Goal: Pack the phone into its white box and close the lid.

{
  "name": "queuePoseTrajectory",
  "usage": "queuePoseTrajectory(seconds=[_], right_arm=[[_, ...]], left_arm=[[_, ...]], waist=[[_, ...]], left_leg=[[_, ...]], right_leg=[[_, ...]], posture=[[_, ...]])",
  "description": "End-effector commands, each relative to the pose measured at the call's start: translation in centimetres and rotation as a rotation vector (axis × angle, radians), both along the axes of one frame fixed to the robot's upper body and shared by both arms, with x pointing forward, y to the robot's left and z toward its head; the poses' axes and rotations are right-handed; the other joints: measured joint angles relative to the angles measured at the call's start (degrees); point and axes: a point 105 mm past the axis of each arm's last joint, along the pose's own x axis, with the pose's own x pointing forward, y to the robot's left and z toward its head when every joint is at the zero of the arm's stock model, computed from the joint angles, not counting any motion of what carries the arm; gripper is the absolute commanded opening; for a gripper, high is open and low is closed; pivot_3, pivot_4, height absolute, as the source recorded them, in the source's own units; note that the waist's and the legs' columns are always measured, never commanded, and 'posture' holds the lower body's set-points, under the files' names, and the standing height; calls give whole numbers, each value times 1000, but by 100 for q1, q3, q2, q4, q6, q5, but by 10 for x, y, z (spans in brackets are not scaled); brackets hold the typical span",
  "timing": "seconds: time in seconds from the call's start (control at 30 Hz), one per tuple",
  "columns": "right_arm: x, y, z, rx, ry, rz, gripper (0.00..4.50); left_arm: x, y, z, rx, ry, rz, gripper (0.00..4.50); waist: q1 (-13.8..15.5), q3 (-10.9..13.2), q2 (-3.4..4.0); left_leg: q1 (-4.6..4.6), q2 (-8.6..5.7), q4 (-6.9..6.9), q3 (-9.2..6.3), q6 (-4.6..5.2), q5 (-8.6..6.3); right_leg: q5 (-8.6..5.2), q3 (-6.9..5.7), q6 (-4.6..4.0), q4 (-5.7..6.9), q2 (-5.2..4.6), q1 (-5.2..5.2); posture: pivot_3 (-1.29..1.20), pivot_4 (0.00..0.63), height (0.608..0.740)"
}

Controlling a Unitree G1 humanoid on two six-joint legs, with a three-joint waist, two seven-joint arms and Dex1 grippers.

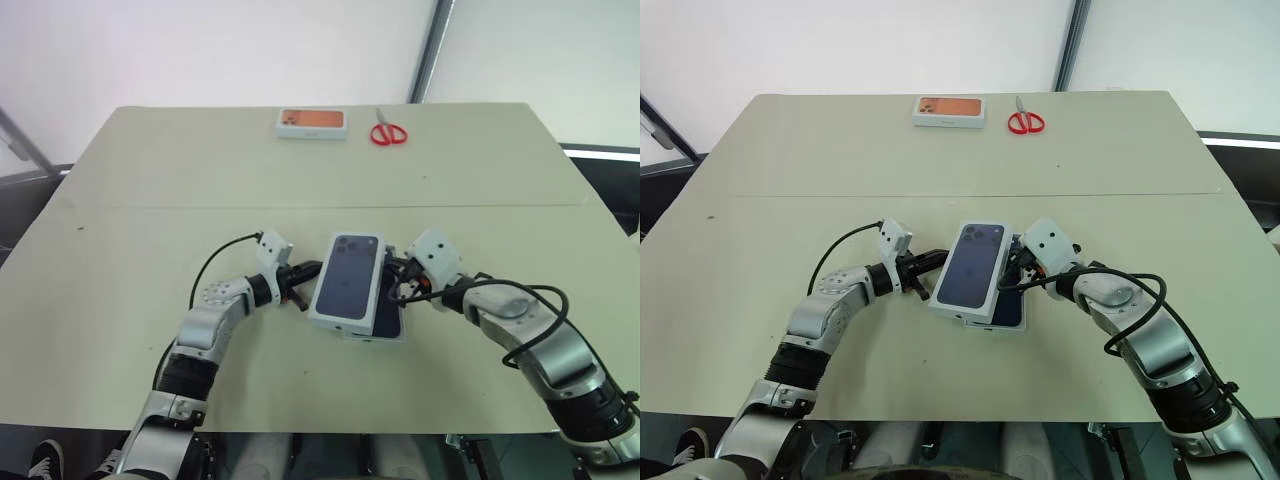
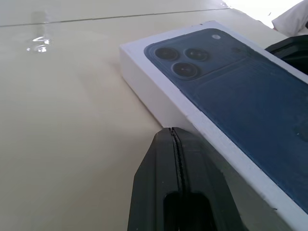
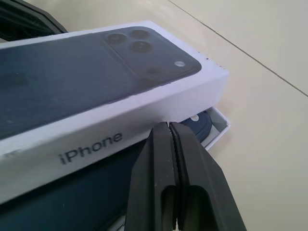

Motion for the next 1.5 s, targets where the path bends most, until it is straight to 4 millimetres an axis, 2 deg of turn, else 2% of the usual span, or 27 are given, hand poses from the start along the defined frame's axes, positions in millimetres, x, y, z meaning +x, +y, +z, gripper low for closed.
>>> queuePoseTrajectory(seconds=[0.03, 0.4, 0.63, 0.83, 1.07, 1.5], right_arm=[[0, 2, 15, 6, -62, 15, 37], [-6, -13, 14, -72, -70, 0, 37], [-13, -22, 8, -97, -55, -24, 37], [-18, -20, 3, -101, -45, -22, 37], [-18, -17, 8, -110, -65, 5, 37], [-27, -12, -3, -149, -42, 40, 37]], left_arm=[[-10, -17, -5, -2, 30, -74, 0], [-16, -38, 14, -48, 7, -160, 0], [-22, -42, 13, -44, 16, -182, 0], [-27, -41, 13, -56, 27, -187, 0], [-29, -43, 22, -66, -2, -199, 0], [-35, -40, 13, -42, 11, -200, 0]], waist=[[-4, 0, 0], [-2, 1, -2], [-3, 1, -2], [-4, 1, -2], [-3, 1, -2], [-5, 0, -2]], left_leg=[[0, 0, 0, 0, 0, 0], [-1, -2, 0, 0, 0, 0], [-2, -1, 0, 0, -1, 0], [-2, -1, -1, 0, -1, 0], [-2, -1, 0, 0, -2, 1], [-1, 0, 0, 0, -2, 1]], right_leg=[[0, 0, 0, 0, 0, 0], [0, -1, 0, 0, -1, 0], [0, -1, 0, 0, -1, -1], [0, 0, 0, 0, -1, -2], [0, -1, 0, 1, -1, -2], [0, -1, 0, 1, -1, -1]], posture=[[0, 150, 740], [0, 150, 740], [0, 150, 740], [0, 150, 740], [0, 150, 740], [0, 150, 740]])
